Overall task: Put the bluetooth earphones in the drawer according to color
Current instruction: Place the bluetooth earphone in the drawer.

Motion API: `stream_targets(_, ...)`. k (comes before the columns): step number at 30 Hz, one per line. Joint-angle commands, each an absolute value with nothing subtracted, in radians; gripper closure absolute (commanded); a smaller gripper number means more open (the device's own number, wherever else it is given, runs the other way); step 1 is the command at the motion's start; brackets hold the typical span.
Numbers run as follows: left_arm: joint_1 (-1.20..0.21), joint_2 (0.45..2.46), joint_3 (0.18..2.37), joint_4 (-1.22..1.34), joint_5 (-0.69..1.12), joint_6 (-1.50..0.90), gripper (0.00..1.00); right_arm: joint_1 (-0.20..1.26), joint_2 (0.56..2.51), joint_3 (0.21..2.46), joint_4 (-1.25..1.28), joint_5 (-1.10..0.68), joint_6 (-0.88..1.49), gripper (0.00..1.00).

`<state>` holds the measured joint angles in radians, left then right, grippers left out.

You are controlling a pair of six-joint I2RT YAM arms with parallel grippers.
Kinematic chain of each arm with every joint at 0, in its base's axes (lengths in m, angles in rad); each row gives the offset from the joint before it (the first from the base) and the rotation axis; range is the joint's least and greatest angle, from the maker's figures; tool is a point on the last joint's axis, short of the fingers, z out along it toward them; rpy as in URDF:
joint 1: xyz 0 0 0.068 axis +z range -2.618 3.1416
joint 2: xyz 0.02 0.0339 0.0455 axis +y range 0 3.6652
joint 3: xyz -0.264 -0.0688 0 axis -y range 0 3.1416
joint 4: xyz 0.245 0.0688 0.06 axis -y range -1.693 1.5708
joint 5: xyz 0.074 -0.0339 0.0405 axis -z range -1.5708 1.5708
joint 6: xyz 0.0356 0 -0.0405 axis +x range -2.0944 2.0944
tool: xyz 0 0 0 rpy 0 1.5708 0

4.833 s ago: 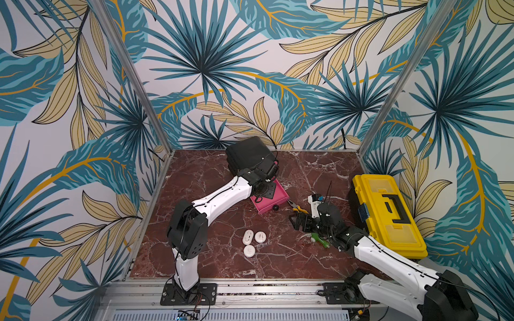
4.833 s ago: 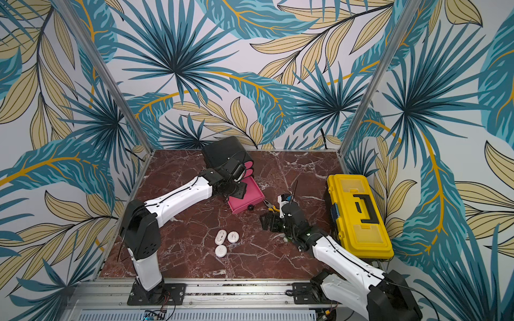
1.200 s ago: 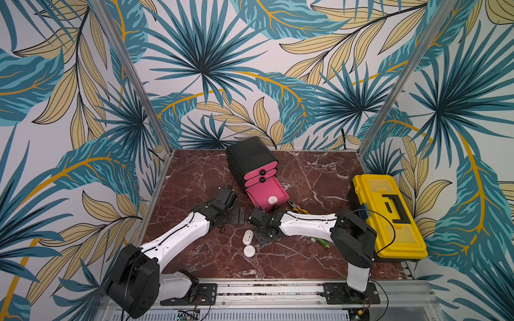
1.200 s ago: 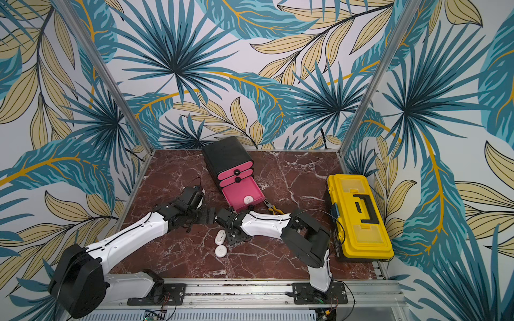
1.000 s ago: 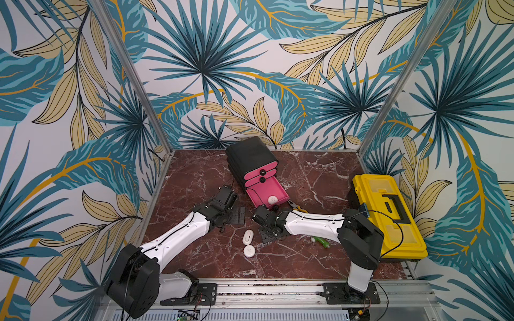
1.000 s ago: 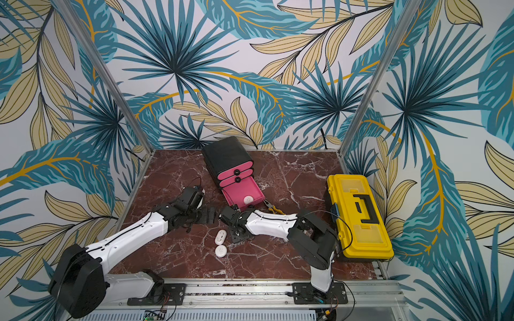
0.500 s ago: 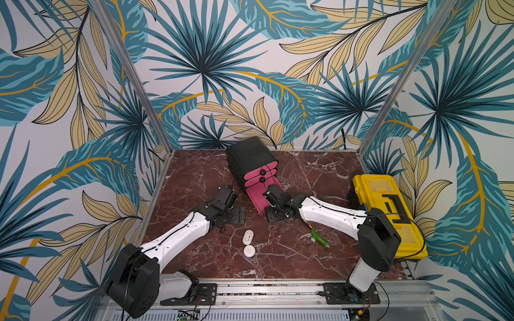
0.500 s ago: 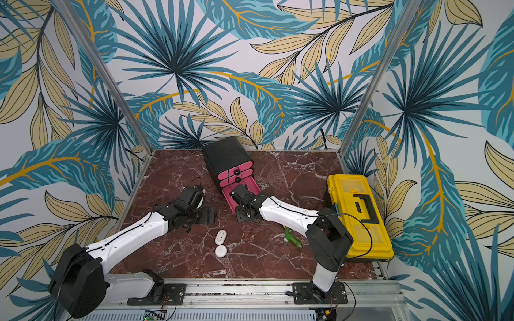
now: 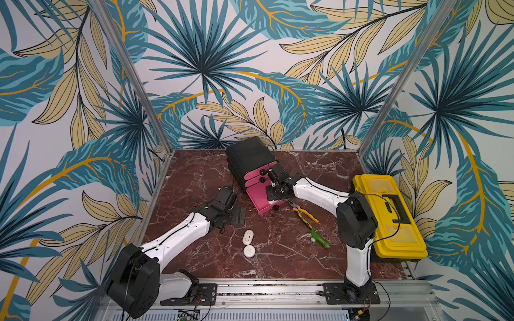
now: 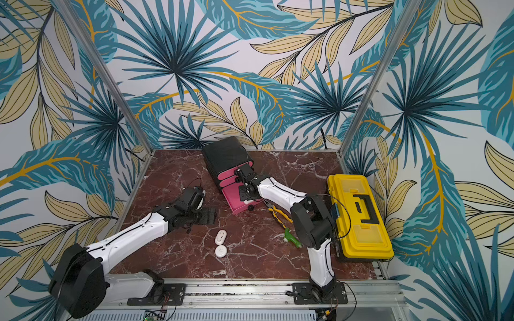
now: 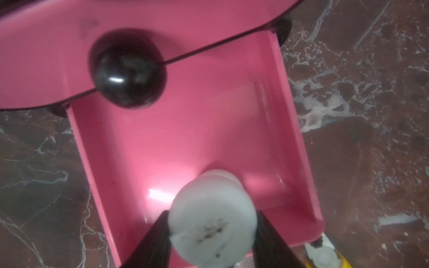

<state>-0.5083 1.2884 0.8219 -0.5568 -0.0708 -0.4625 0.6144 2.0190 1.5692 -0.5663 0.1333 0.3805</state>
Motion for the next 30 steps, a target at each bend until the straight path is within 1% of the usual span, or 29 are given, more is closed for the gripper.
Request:
stream_targets(1, -0.503, 1.270, 0.796, -0.543, -0.076, -0.462, 0.00, 0.595, 2.047, 1.604, -0.548, 0.129, 0.359, 0.46)
stream_targets(13, -0.502, 1.272, 0.785, -0.528, -0.061, -0.472, 0.00, 0.563, 2.152, 1.683, -0.479, 0.110, 0.358, 0.44)
stream_targets(18, -0.503, 1.270, 0.784, -0.530, -0.058, -0.474, 0.00, 0.560, 2.183, 1.712, -0.479, 0.103, 0.366, 0.38)
stream_targets(24, -0.503, 1.266, 0.784, -0.531, -0.046, -0.480, 0.00, 0.557, 2.158, 1.702, -0.479, 0.087, 0.368, 0.30)
stream_targets(30, -0.504, 1.240, 0.765, -0.542, -0.009, -0.493, 0.00, 0.557, 2.073, 1.654, -0.473, 0.056, 0.381, 0.28)
